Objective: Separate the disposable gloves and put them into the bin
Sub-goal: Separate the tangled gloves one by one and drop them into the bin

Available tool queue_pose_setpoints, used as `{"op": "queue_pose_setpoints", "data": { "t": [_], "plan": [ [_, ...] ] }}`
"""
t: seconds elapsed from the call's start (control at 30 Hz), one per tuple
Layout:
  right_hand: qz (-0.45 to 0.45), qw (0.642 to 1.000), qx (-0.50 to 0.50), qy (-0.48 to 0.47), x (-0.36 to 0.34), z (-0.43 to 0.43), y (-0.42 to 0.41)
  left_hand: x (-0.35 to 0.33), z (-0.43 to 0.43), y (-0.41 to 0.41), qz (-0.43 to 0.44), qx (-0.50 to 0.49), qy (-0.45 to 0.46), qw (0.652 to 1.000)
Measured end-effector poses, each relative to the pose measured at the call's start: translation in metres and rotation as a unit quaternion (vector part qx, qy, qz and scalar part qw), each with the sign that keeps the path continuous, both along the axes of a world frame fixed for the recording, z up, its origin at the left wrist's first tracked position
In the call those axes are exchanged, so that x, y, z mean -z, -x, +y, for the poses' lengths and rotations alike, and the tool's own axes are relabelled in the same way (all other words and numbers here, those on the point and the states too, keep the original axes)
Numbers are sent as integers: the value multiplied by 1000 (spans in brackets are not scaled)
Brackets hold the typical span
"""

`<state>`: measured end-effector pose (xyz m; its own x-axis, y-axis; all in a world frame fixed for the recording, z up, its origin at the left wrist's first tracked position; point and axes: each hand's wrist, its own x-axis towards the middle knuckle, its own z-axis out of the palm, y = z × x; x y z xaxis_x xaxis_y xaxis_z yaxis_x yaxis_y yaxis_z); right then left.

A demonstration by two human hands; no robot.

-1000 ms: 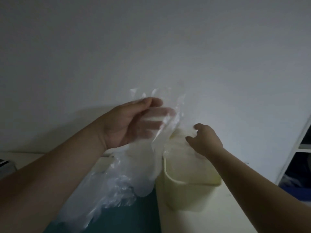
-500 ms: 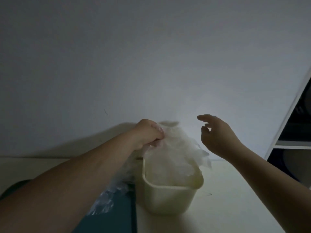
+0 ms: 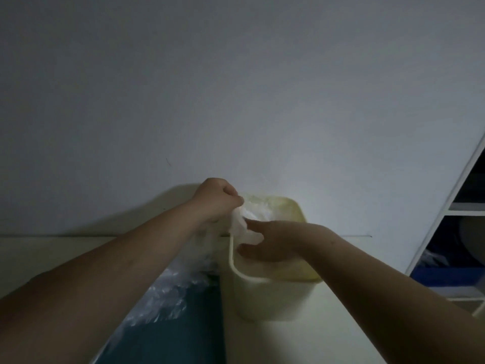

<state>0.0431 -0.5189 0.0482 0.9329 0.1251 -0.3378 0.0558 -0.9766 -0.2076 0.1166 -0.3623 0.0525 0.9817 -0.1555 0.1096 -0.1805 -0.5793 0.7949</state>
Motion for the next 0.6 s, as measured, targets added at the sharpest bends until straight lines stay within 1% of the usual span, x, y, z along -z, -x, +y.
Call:
{"op": "queue_pose_setpoints", "data": {
  "t": [0.1, 0.2, 0.27, 0.33, 0.4, 0.47, 0.5, 0.53, 0.57, 0.6],
  "plan": [
    [40, 996, -20, 73, 18, 7, -8, 2, 14, 12, 15, 7, 29, 999],
    [52, 986, -56, 146, 31, 11, -14, 4, 30, 27, 37, 35, 20, 999],
    [48, 982, -61, 175, 27, 14, -12, 9, 42, 36, 47, 71, -9, 996],
    [28, 984, -38, 173, 14, 18, -9, 18, 59, 42, 38, 104, -69, 991],
    [-12, 983, -10, 181, -4, 25, -1, 31, 83, 47, -16, 109, -177, 978],
    [-56, 975, 9, 213, -24, 31, 8, 46, 106, 52, -65, 96, -292, 949],
    [-82, 970, 15, 229, -33, 39, 16, 55, 117, 54, -71, 87, -343, 932],
    [-116, 965, 17, 233, -42, 48, 24, 62, 126, 58, -61, 80, -389, 916],
    [-154, 963, 11, 222, -49, 59, 31, 68, 133, 61, -32, 75, -421, 903],
    [-190, 962, -3, 194, -52, 74, 37, 75, 141, 66, 6, 74, -433, 899]
  ]
}}
